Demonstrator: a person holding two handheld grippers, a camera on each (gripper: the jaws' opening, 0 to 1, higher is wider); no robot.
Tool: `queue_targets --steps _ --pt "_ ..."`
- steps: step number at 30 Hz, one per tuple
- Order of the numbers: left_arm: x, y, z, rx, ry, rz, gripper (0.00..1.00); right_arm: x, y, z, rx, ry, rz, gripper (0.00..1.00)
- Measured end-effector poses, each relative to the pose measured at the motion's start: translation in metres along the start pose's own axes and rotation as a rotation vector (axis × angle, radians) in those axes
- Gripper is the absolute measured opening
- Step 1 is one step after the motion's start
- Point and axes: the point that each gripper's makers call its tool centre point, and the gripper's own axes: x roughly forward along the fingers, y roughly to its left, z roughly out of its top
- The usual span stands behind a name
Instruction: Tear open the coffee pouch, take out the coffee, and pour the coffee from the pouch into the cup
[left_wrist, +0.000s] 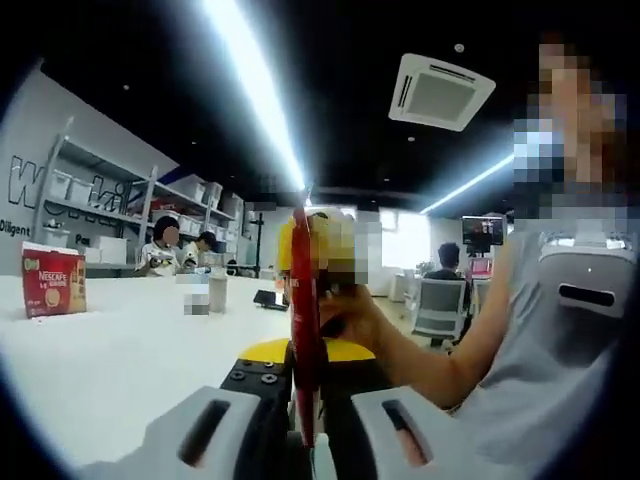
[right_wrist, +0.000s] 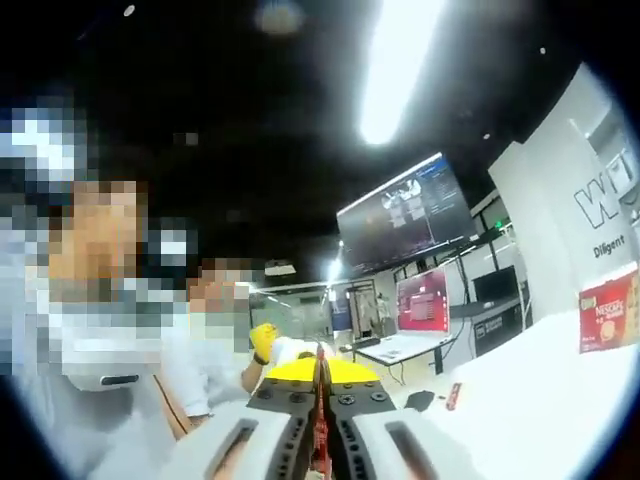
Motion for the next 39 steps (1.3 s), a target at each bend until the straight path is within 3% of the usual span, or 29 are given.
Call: queue_targets --steps 6,9,11,14,17,18,23,27,29,35,39 --pt "-0.005 0.009 0.007 -0.015 -0.033 0.045 0.12 0.003 -0.007 0.004 -0.017 -0.004 -0.025 0.04" --pt "-0.006 0.013 0.008 -0.019 -0.042 0.067 0.12 0.004 -0.021 0.011 -0.065 -0.02 -0.117 0.17" --pt "-0.012 0.036 0.012 -0.028 -0.06 0.197 0.12 0.002 -0.028 0.008 -0.075 0.004 -0.171 0.25" --pt "-0.016 0.052 0.015 -0.003 -0.065 0.305 0.12 0.004 -0.038 0.002 -0.072 0.02 -0.254 0.26" --pt "-0.02 0.066 0.008 0.12 0.011 0.421 0.12 0.011 -0.052 -0.008 -0.036 0.01 -0.317 0.27" --pt "-0.02 0.067 0.005 0.114 0.014 0.434 0.12 0.014 -0.056 -0.013 -0.026 0.013 -0.327 0.28" --pt "-0.023 0.072 0.004 0.106 0.007 0.464 0.12 0.028 -0.065 -0.029 -0.015 0.032 -0.364 0.28" --pt "-0.021 0.073 0.001 0.127 0.031 0.486 0.12 0.035 -0.068 -0.037 -0.05 0.069 -0.384 0.17" --pt "-0.022 0.074 0.001 0.129 0.033 0.492 0.12 0.034 -0.069 -0.036 -0.082 0.081 -0.4 0.15" --pt "-0.019 0.072 0.001 0.137 0.026 0.481 0.12 0.032 -0.069 -0.035 -0.093 0.107 -0.395 0.11" --pt "-0.019 0.066 0.003 0.124 0.019 0.417 0.13 0.031 -0.065 -0.029 -0.088 0.107 -0.333 0.1"
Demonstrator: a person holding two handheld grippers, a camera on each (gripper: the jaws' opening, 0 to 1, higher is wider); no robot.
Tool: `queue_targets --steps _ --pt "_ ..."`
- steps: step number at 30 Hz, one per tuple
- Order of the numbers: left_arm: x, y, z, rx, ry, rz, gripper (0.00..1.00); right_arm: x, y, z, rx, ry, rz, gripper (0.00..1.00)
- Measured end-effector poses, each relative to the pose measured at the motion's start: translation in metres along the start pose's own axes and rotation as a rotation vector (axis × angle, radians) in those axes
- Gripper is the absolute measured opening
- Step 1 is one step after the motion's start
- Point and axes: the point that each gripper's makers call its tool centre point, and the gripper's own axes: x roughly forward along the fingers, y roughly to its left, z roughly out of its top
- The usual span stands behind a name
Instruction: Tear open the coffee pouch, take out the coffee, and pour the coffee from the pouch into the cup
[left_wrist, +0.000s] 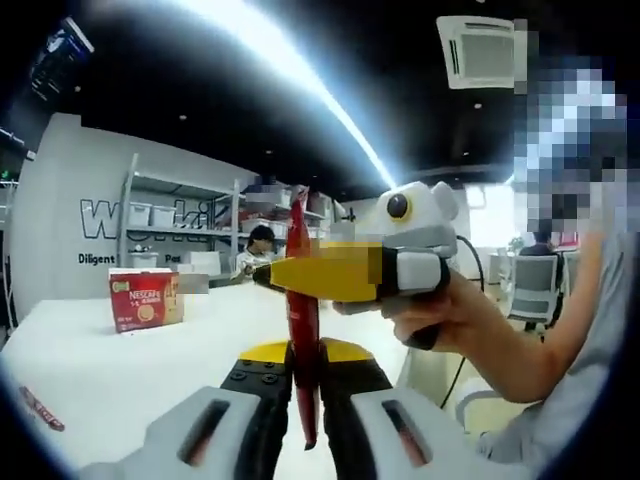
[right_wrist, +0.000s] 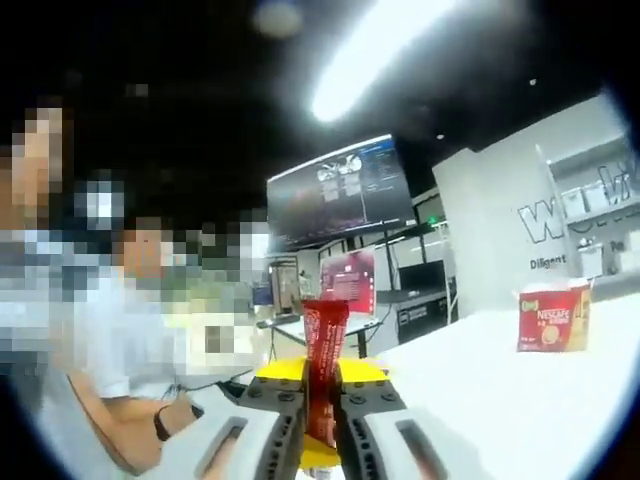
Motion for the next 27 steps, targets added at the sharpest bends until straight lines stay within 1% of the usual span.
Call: queue_targets --steps 1,3,4,5,6,7,8,9,10,11,12,13,14,16,17,18,21,23,24,25,27 --pt "-0.001 -0.001 0.001 -0.014 -0.002 -0.014 0.13 -0.001 0.001 0.003 0.001 -0.007 0.021 0.1" --pt "-0.004 -0.003 0.0 -0.042 0.004 -0.046 0.15 -0.003 -0.001 0.008 -0.001 -0.008 0.033 0.09" --pt "-0.004 -0.005 -0.001 -0.052 0.008 -0.069 0.16 -0.005 0.001 0.011 -0.015 -0.01 0.053 0.09" --pt "-0.005 -0.007 -0.002 -0.064 0.012 -0.092 0.17 -0.006 0.006 0.014 -0.031 -0.012 0.094 0.09" --pt "-0.005 -0.011 -0.003 -0.078 0.015 -0.125 0.18 -0.007 0.009 0.015 -0.029 -0.01 0.116 0.09" --pt "-0.006 -0.016 -0.007 -0.078 0.031 -0.172 0.19 -0.009 0.01 0.017 -0.023 -0.004 0.132 0.09" --pt "-0.006 -0.02 -0.012 -0.073 0.052 -0.208 0.19 -0.011 0.015 0.016 -0.023 0.006 0.169 0.09" --pt "-0.007 -0.022 -0.016 -0.078 0.068 -0.227 0.19 -0.013 0.021 0.014 -0.034 0.02 0.206 0.09" --pt "-0.007 -0.024 -0.018 -0.083 0.067 -0.245 0.2 -0.015 0.023 0.014 -0.04 0.022 0.222 0.09" --pt "-0.007 -0.028 -0.017 -0.109 0.055 -0.281 0.2 -0.017 0.028 0.013 -0.039 0.026 0.255 0.09" --pt "-0.008 -0.03 -0.015 -0.124 0.044 -0.299 0.2 -0.019 0.032 0.012 -0.031 0.029 0.288 0.09" --pt "-0.01 -0.036 -0.012 -0.153 0.025 -0.343 0.2 -0.02 0.031 0.011 -0.023 0.031 0.301 0.09" --pt "-0.011 -0.04 -0.012 -0.17 0.025 -0.371 0.22 -0.021 0.034 0.009 -0.014 0.035 0.325 0.09" --pt "-0.012 -0.046 -0.013 -0.165 0.029 -0.397 0.22 -0.023 0.04 0.006 -0.001 0.038 0.371 0.09" --pt "-0.011 -0.047 -0.014 -0.162 0.034 -0.403 0.22 -0.023 0.04 0.006 -0.001 0.039 0.373 0.09" --pt "-0.011 -0.049 -0.015 -0.159 0.039 -0.409 0.22 -0.023 0.047 0.002 0.0 0.044 0.404 0.09" --pt "-0.015 -0.061 -0.018 -0.144 0.057 -0.465 0.22 -0.023 0.06 -0.004 0.007 0.061 0.479 0.09" --pt "-0.018 -0.068 -0.02 -0.14 0.063 -0.506 0.22 -0.024 0.066 -0.004 0.034 0.059 0.534 0.09" --pt "-0.019 -0.07 -0.021 -0.136 0.062 -0.515 0.22 -0.025 0.067 -0.005 0.045 0.06 0.553 0.09" --pt "-0.019 -0.072 -0.021 -0.136 0.061 -0.521 0.22 -0.025 0.065 -0.005 0.045 0.058 0.552 0.09" --pt "-0.018 -0.073 -0.022 -0.137 0.059 -0.528 0.2 -0.027 0.067 -0.003 0.064 0.041 0.581 0.09"
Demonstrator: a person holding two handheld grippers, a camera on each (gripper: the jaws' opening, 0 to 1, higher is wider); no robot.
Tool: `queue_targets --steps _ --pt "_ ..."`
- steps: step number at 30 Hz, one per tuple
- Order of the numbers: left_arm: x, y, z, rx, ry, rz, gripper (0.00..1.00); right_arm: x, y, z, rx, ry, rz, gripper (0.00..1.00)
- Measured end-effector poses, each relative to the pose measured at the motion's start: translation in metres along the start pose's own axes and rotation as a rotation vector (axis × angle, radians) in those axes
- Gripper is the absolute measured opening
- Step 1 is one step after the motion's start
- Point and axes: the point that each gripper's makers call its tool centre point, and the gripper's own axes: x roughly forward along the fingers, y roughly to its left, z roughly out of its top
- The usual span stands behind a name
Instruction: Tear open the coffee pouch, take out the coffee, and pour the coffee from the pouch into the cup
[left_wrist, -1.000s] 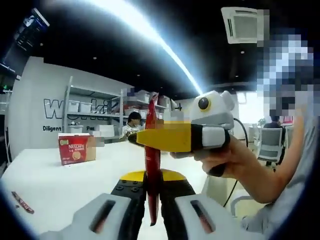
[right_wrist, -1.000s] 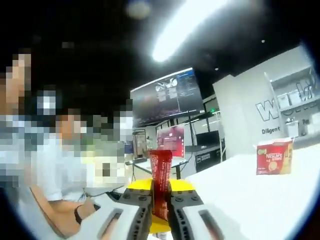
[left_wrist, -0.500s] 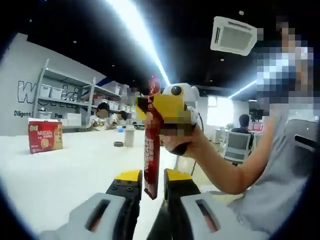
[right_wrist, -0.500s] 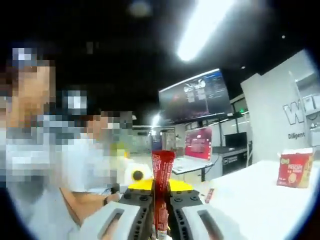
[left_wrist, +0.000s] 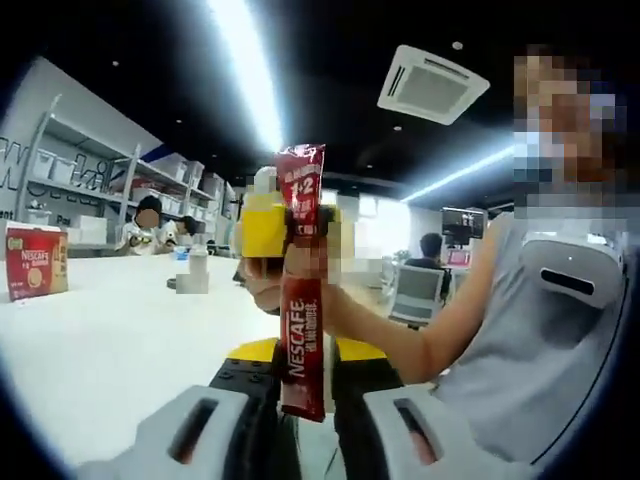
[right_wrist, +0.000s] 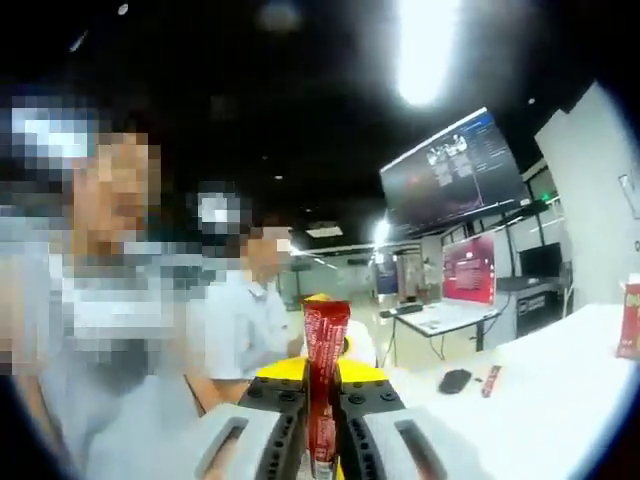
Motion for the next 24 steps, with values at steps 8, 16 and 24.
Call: queue_targets --steps 8,16,24 --pt "0.004 0.011 0.005 0.005 -0.02 0.079 0.13 -0.003 -0.007 0.007 -0.046 -0.033 -0.065 0.18" --pt "-0.004 0.062 0.012 0.112 0.02 0.448 0.12 -0.022 -0.06 0.008 -0.091 -0.012 -0.542 0.28" --pt "-0.026 0.089 0.016 0.247 0.102 0.78 0.12 -0.025 -0.07 0.0 -0.104 -0.014 -0.717 0.15"
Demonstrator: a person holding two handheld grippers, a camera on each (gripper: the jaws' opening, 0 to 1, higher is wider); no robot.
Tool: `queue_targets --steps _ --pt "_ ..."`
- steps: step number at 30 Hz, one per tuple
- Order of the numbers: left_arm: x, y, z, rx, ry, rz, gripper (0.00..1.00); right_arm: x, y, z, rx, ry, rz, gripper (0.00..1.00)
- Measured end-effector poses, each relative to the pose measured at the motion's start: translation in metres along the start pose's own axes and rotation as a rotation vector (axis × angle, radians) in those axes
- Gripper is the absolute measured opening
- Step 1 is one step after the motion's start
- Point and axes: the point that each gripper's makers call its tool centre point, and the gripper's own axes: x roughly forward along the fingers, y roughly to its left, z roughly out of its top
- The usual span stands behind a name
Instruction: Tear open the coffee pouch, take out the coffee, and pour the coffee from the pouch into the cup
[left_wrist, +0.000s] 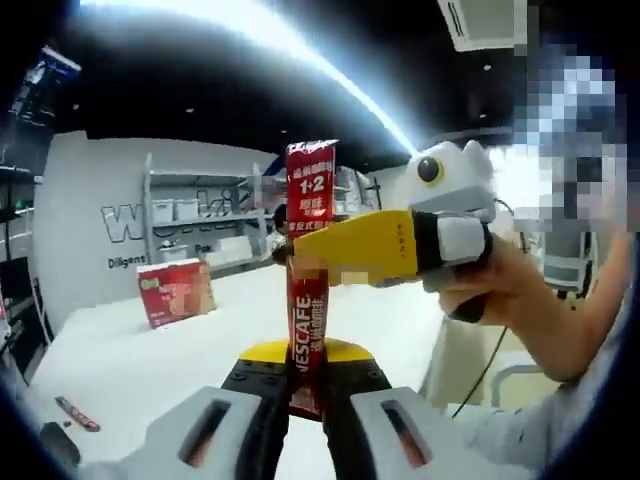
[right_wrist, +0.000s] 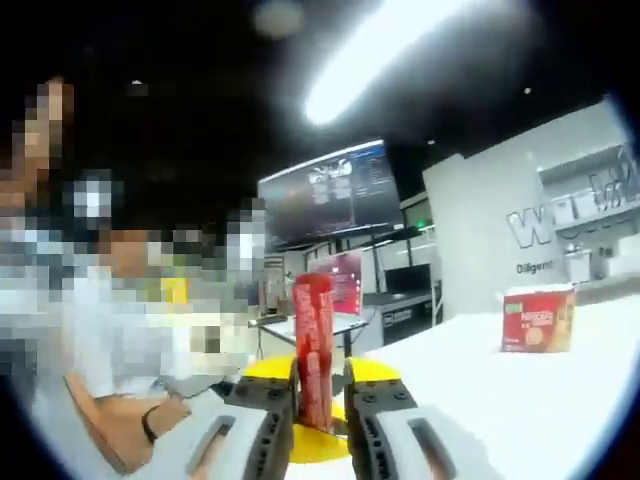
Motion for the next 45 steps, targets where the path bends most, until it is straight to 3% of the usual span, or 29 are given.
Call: queue_targets --steps 3,6,9,12,14,15,17,21,24,26,31,33,36,39,42,43,45 --pt "0.001 0.006 -0.002 0.03 0.007 0.056 0.12 0.003 -0.003 -0.002 -0.038 0.013 -0.052 0.11" --pt "0.003 0.01 -0.005 0.044 0.006 0.045 0.13 0.005 -0.005 -0.003 -0.055 0.033 -0.05 0.1" --pt "0.002 -0.005 -0.002 -0.014 -0.011 -0.103 0.19 0.004 -0.005 0.001 -0.041 0.057 0.025 0.09" --pt "-0.006 -0.015 0.011 -0.147 -0.088 -0.257 0.22 -0.001 0.003 0.006 -0.038 0.074 0.167 0.09" --pt "-0.015 -0.022 0.02 -0.202 -0.132 -0.357 0.21 -0.011 0.017 0.011 -0.012 0.079 0.317 0.09" --pt "-0.021 -0.027 0.024 -0.218 -0.152 -0.415 0.21 -0.013 0.019 0.014 -0.001 0.069 0.34 0.09" --pt "-0.03 -0.036 0.025 -0.26 -0.152 -0.518 0.21 -0.022 0.026 0.015 0.049 0.079 0.434 0.09" --pt "-0.033 -0.042 0.022 -0.265 -0.148 -0.575 0.21 -0.03 0.036 0.013 0.056 0.075 0.524 0.09" --pt "-0.039 -0.059 0.024 -0.307 -0.155 -0.679 0.2 -0.037 0.05 0.008 0.065 0.084 0.606 0.09" --pt "-0.043 -0.071 0.02 -0.337 -0.119 -0.749 0.17 -0.04 0.056 0.004 0.052 0.085 0.633 0.09" --pt "-0.043 -0.077 0.021 -0.331 -0.126 -0.751 0.13 -0.042 0.057 0.004 0.062 0.082 0.642 0.1" --pt "-0.037 -0.07 0.023 -0.318 -0.143 -0.692 0.12 -0.038 0.049 0.007 0.02 0.056 0.587 0.11" --pt "-0.025 -0.053 0.012 -0.281 -0.097 -0.554 0.12 -0.031 0.03 0.009 -0.029 0.046 0.451 0.2" --pt "-0.022 -0.049 0.008 -0.277 -0.087 -0.53 0.12 -0.029 0.019 0.02 -0.01 0.0 0.381 0.2" --pt "-0.019 -0.049 0.004 -0.271 -0.078 -0.52 0.12 -0.028 0.014 0.031 0.028 -0.046 0.354 0.16" --pt "-0.018 -0.049 0.004 -0.268 -0.075 -0.52 0.12 -0.028 0.013 0.032 0.033 -0.045 0.357 0.09" --pt "-0.018 -0.049 0.003 -0.265 -0.076 -0.519 0.12 -0.028 0.015 0.032 0.05 -0.042 0.358 0.04"
